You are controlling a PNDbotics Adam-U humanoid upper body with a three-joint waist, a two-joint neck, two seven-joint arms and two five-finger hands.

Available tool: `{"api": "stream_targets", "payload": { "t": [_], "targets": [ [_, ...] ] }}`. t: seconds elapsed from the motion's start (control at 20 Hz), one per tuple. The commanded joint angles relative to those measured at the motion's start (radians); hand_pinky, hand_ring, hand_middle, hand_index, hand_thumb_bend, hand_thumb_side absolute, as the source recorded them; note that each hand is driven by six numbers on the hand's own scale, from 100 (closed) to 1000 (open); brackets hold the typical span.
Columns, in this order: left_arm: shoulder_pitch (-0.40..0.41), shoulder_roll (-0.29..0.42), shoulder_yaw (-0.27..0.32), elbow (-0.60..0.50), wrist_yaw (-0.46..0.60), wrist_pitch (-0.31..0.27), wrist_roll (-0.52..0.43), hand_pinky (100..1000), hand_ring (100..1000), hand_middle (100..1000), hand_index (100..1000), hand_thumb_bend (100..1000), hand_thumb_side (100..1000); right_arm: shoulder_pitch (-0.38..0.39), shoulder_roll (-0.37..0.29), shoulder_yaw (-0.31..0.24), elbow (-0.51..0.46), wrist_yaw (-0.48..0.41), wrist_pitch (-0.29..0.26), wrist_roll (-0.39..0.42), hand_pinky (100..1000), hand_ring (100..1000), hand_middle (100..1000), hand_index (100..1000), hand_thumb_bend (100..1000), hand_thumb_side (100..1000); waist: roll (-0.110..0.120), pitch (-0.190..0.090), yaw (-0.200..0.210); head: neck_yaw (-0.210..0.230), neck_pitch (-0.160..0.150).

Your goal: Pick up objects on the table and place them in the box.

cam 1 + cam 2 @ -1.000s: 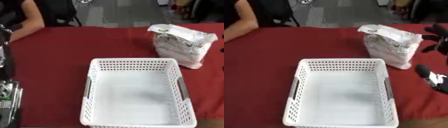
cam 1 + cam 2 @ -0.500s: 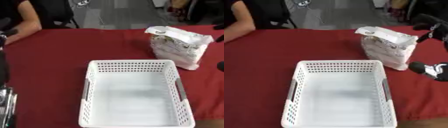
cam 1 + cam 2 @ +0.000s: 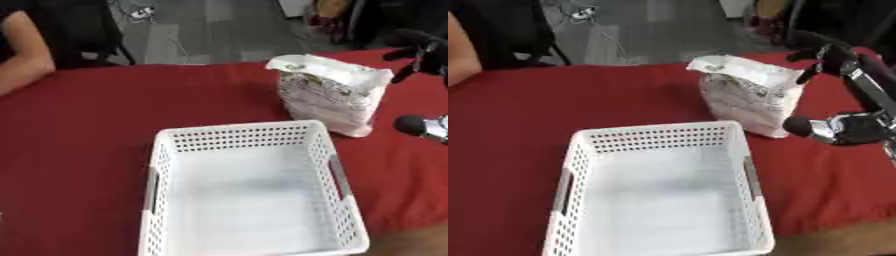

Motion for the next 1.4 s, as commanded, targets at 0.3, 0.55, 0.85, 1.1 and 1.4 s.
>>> {"api": "stream_targets", "payload": {
  "t": [0.3, 0.55, 0.85, 1.1, 1.4],
  "targets": [
    [-0.004, 0.019, -0.004, -0.020, 0.009, 0.000, -0.009, 737, 848, 941, 1000, 925, 1000, -0.094, -0.064, 0.029, 0.071, -0.005, -0.008, 0.061, 634, 836, 888, 1000, 772, 633, -0.007, -0.014, 0.006, -0.009, 0.012],
    [-0.003, 0.019, -0.006, -0.020, 0.011, 0.000, -0.011, 737, 848, 938, 1000, 924, 1000, -0.156, -0.074, 0.039, 0.151, 0.028, -0.026, 0.091, 651, 837, 879, 1000, 778, 631, -0.008, -0.015, 0.009, -0.009, 0.016],
    [-0.003, 0.019, -0.010, -0.020, 0.013, 0.002, -0.017, 736, 848, 937, 1000, 922, 1000, -0.234, -0.071, 0.043, 0.283, 0.109, -0.048, 0.076, 730, 859, 887, 1000, 785, 640, -0.008, -0.016, 0.012, -0.010, 0.016],
    [-0.002, 0.019, -0.011, -0.020, 0.015, 0.002, -0.020, 736, 848, 938, 1000, 921, 1000, -0.272, -0.063, 0.044, 0.391, 0.166, -0.068, 0.075, 747, 865, 889, 1000, 790, 636, -0.009, -0.016, 0.015, -0.011, 0.018],
    [-0.001, 0.019, -0.014, -0.020, 0.016, 0.003, -0.025, 736, 848, 938, 1000, 919, 1000, -0.304, -0.061, 0.044, 0.488, 0.216, -0.097, 0.065, 755, 863, 888, 1000, 792, 635, -0.010, -0.017, 0.018, -0.010, 0.020]
  ]
}}
